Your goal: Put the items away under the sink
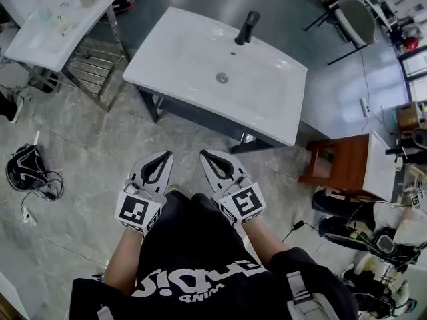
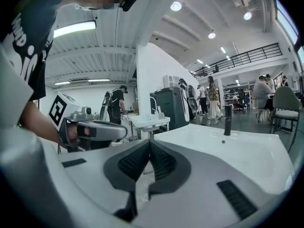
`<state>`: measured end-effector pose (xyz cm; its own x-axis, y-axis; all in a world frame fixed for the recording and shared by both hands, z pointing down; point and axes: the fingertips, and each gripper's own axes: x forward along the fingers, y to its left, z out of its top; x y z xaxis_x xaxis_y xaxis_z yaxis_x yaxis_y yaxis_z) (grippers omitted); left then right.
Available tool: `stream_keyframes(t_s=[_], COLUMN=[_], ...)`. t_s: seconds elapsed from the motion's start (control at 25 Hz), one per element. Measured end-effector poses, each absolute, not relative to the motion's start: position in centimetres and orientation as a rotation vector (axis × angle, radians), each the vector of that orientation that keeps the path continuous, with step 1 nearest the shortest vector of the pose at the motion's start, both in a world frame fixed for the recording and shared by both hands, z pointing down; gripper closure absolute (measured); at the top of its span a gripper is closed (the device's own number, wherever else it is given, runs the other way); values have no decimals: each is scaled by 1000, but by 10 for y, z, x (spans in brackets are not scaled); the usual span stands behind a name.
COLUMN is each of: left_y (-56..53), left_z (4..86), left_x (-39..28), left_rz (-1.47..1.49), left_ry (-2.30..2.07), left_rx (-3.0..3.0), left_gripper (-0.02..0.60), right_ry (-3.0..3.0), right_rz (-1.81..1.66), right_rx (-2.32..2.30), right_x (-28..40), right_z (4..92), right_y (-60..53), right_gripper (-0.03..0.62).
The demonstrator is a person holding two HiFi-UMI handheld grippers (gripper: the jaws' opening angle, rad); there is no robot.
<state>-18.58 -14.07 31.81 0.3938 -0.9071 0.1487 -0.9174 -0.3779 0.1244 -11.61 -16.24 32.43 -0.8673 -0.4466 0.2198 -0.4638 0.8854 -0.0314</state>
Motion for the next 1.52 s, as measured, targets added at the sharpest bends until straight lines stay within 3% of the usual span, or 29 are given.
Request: stream_keyframes(t_s=[0.24,0.68,1.52], left_y=[-138,-145,-123], left_z=[257,218,197], left_x=[-177,-140,-110], left_rz=[40,58,67], left_ry=[-1662,-1655,-1692], left_rx=[2477,2528,2557], left_gripper=[565,565,565], right_ry=[-2843,-2902,-2939], right_rz=[157,138,92], right_rx=[743,785,913], right_x=[-97,-65,-23], right_z=[280,245,219], right_y=[-158,-167,-157], right_gripper=[576,576,576])
